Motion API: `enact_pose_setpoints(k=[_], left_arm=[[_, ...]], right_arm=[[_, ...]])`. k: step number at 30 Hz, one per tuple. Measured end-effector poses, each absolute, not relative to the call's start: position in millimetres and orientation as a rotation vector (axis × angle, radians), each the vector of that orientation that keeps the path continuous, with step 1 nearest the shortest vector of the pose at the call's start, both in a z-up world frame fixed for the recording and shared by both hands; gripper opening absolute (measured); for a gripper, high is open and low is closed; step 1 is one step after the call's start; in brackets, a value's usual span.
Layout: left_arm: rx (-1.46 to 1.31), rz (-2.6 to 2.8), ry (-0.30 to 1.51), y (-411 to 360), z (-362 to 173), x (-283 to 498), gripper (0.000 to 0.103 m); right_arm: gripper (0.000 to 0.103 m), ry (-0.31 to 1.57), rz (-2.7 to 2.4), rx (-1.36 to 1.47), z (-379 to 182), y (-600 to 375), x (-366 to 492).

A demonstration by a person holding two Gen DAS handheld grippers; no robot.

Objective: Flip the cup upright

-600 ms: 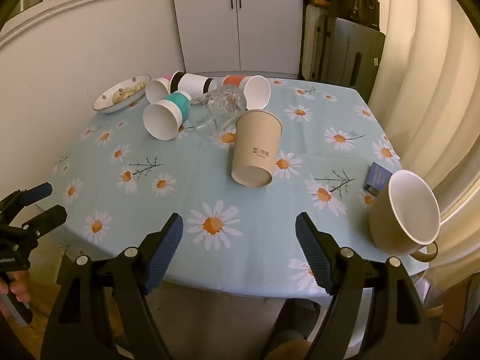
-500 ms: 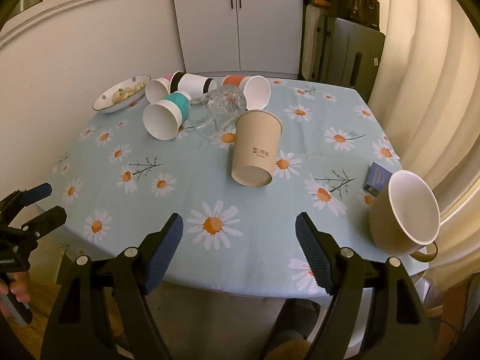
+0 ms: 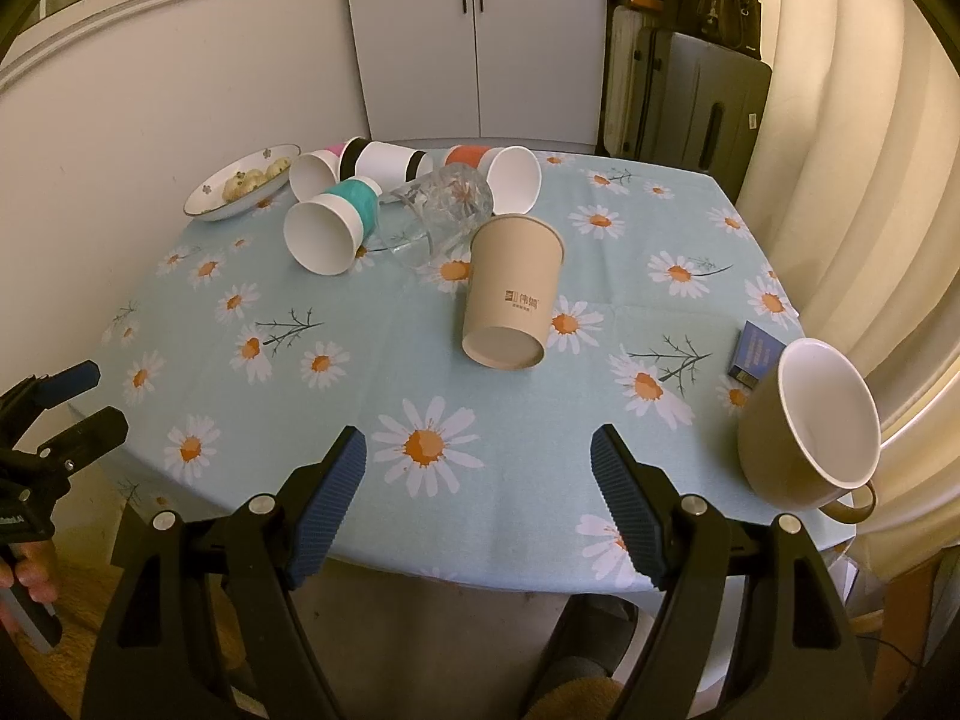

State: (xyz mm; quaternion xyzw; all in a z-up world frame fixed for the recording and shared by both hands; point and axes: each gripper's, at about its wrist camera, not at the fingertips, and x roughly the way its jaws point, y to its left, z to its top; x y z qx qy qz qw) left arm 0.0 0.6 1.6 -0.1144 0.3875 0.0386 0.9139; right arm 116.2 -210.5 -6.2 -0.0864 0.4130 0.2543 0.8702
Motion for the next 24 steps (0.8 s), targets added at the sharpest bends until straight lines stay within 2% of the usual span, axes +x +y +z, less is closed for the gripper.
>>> enact_pose_setpoints(k=[24], left_arm=[[-0.22, 0.083, 0.808, -1.0, 4.0, -0.4, 0.097]], right_arm=[[0.077, 0.866, 0.532, -0.184, -6.0, -211.0, 116.8]])
